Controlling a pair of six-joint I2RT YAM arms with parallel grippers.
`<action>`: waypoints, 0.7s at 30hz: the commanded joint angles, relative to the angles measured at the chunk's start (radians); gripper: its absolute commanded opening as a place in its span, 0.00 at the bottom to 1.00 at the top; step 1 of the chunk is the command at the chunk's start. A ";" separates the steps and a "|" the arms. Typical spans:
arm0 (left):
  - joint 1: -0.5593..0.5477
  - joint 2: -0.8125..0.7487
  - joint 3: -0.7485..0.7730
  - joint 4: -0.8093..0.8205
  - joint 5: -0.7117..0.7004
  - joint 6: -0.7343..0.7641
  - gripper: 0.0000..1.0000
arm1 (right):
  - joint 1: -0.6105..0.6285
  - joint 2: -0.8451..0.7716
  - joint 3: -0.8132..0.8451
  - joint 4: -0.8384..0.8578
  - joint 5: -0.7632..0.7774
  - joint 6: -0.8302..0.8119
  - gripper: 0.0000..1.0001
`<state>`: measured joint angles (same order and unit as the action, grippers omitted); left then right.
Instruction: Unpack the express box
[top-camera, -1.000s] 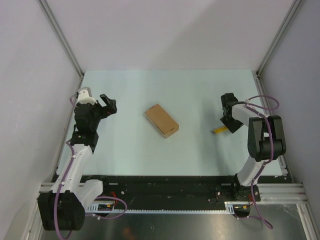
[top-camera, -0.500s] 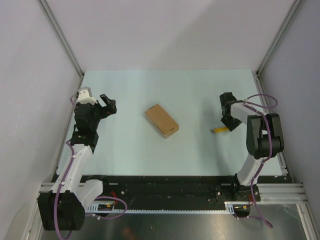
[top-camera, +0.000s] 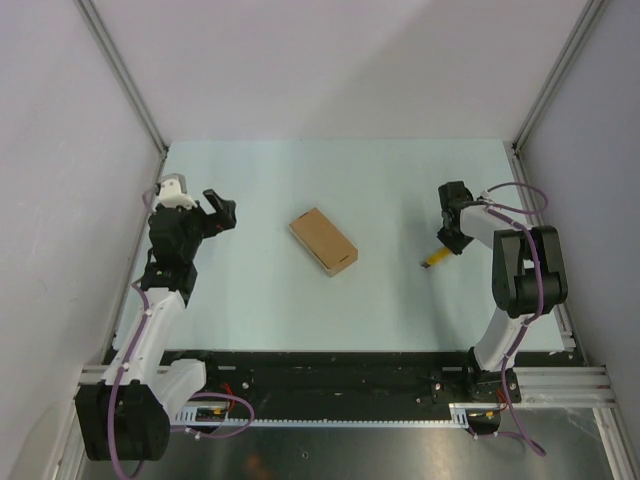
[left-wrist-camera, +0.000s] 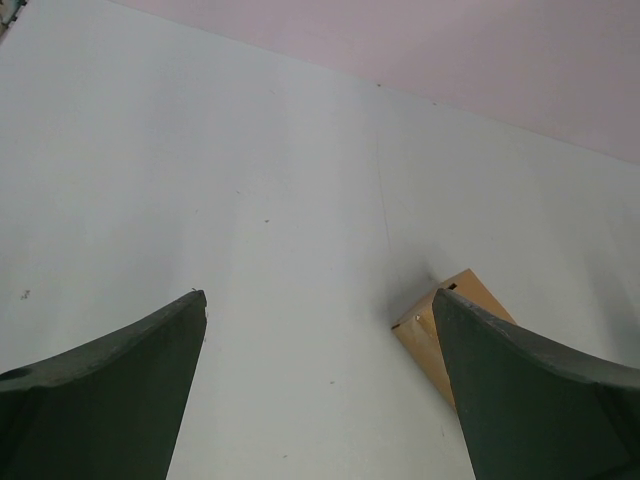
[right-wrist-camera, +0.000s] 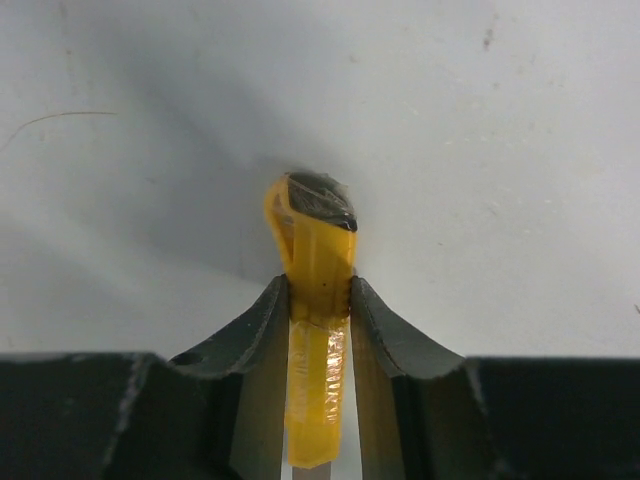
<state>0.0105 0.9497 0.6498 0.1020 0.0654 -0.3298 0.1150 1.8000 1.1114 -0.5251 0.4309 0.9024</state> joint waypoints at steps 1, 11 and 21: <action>-0.003 0.008 0.021 0.015 0.091 0.029 1.00 | 0.008 -0.014 0.015 0.077 -0.053 -0.048 0.13; -0.033 0.087 0.062 0.074 0.489 -0.173 0.99 | 0.014 -0.227 0.008 0.322 -0.517 -0.258 0.10; -0.320 0.190 0.313 0.165 0.565 -0.339 1.00 | 0.018 -0.410 0.008 0.818 -1.095 -0.073 0.10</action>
<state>-0.1909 1.1061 0.8173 0.1703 0.5552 -0.6106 0.1299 1.4517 1.1088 -0.0143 -0.3634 0.7074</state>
